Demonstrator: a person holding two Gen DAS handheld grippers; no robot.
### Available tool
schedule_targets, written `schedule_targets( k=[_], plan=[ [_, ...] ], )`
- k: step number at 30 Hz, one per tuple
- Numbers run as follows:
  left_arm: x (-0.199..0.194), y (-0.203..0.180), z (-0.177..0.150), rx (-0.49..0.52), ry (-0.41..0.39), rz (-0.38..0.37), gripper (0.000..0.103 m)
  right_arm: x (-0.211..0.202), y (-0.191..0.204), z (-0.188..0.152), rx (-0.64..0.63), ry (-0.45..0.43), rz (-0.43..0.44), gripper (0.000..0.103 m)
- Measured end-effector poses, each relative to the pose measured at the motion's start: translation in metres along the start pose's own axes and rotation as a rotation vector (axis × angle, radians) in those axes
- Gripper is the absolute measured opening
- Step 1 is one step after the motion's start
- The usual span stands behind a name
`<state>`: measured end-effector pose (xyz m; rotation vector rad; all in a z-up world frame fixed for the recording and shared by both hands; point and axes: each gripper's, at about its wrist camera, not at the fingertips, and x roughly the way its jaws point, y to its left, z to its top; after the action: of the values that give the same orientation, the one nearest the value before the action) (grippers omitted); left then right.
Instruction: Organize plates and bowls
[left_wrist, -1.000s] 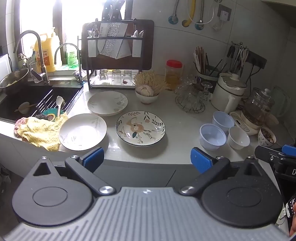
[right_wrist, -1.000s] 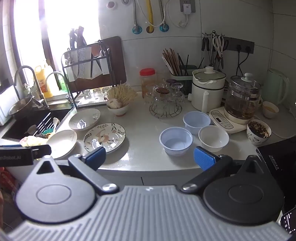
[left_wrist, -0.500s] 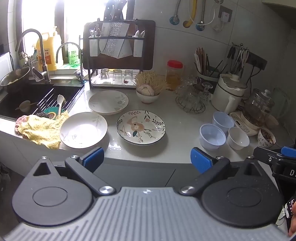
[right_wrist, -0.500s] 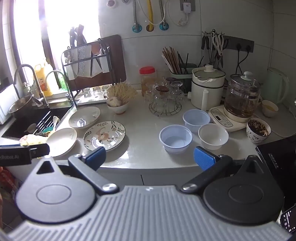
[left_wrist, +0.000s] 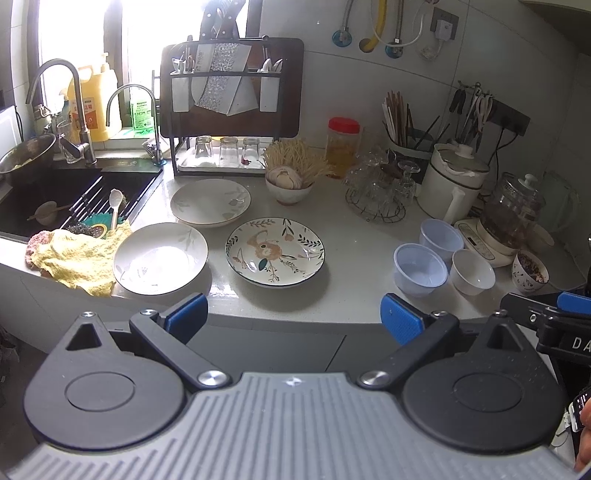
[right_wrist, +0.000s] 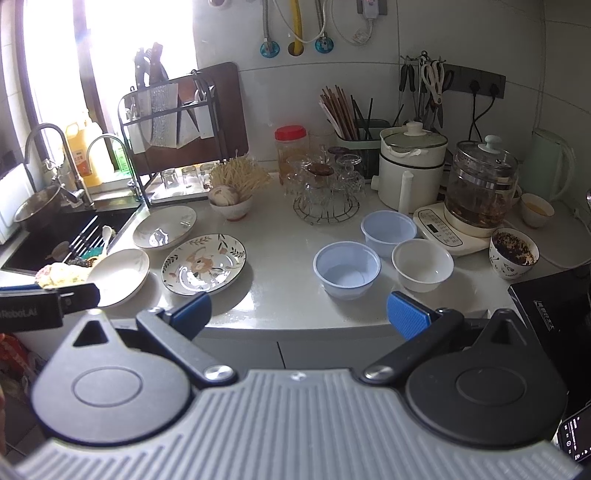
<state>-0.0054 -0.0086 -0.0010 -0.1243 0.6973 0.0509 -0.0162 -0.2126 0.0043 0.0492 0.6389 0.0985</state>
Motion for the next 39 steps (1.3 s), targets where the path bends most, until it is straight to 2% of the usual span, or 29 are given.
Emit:
schedule_targets(
  k=[13,21,39],
  plan=[
    [-0.002,-0.004,0.000,0.002,0.000,0.006,0.101,0.001,-0.004,0.000,0.007,0.017,0.015,0.103],
    [-0.008,-0.007,0.004,0.012,-0.026,0.020,0.101,0.002,-0.006,0.001,0.004,0.018,0.022,0.103],
    [-0.002,-0.011,0.005,0.007,0.011,0.013,0.101,0.005,-0.006,0.001,0.012,0.046,0.039,0.103]
  ],
)
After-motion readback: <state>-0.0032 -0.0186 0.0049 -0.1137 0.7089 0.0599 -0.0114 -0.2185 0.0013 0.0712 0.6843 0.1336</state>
